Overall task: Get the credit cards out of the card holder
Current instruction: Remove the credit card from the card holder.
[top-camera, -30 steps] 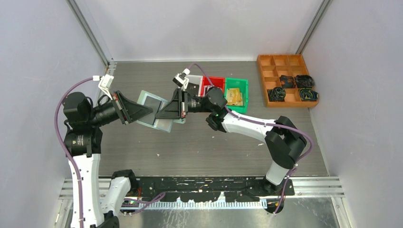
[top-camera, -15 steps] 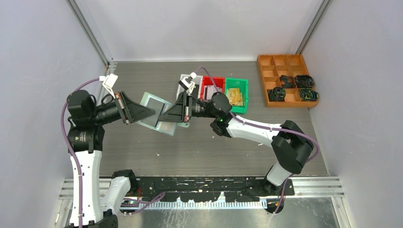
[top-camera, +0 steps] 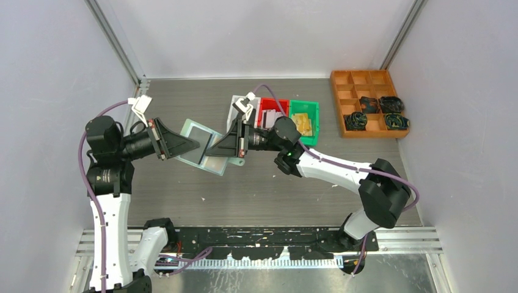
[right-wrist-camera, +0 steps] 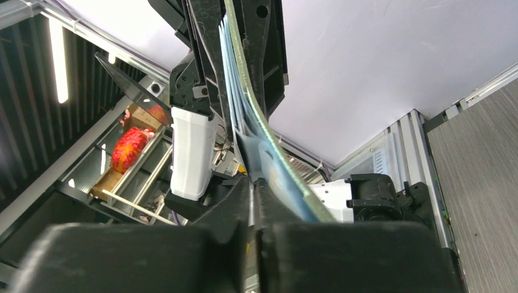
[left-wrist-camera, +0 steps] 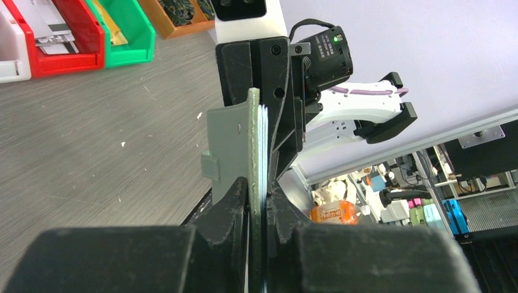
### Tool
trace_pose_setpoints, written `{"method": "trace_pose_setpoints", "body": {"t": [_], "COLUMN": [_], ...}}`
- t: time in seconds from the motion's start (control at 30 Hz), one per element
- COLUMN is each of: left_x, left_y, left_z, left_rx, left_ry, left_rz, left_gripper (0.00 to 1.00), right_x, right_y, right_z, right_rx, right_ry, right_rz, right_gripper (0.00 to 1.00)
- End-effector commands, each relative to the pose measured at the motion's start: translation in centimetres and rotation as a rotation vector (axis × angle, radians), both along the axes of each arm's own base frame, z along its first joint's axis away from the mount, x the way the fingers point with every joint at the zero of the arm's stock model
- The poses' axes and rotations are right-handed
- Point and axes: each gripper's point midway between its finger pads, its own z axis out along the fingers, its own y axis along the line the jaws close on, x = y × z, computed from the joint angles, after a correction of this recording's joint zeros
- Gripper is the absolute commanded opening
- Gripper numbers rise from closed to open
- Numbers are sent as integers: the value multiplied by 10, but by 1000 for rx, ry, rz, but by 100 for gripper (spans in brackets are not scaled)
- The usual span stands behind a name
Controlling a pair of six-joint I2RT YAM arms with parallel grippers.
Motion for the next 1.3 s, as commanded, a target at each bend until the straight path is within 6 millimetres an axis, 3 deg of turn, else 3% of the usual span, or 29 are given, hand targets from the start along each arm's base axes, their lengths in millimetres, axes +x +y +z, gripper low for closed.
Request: {"method": "trace_pose_setpoints", "body": {"t": [0.0, 0.13, 0.4, 0.7, 0.8, 1.27], "left_x": [-9, -8, -5, -1, -3, -2], "left_y": [-3, -3, -2, -1, -2, -2], "left_z": [14, 14, 10, 3, 6, 17], "left_rx": [-4, -6, -3, -25, -30, -47], "left_ry": [-70, -70, -66, -35, -40, -41], "left_rz": [-40, -32, -9, 23, 13, 0], "left_gripper": [11, 10, 12, 13, 13, 19], "right_x": [-2, 3, 5, 16, 15, 11], "right_y": [-8, -6, 1, 8, 9, -3], "right_z": [27, 42, 61, 68, 64, 13], "right_rx": [53, 106, 185, 246, 243, -3], "right_ry": [-72, -63, -42, 25, 27, -73], "right_rz": [-33, -47, -29, -32, -17, -75], "right_gripper": [27, 36, 32, 11, 1, 1]}}
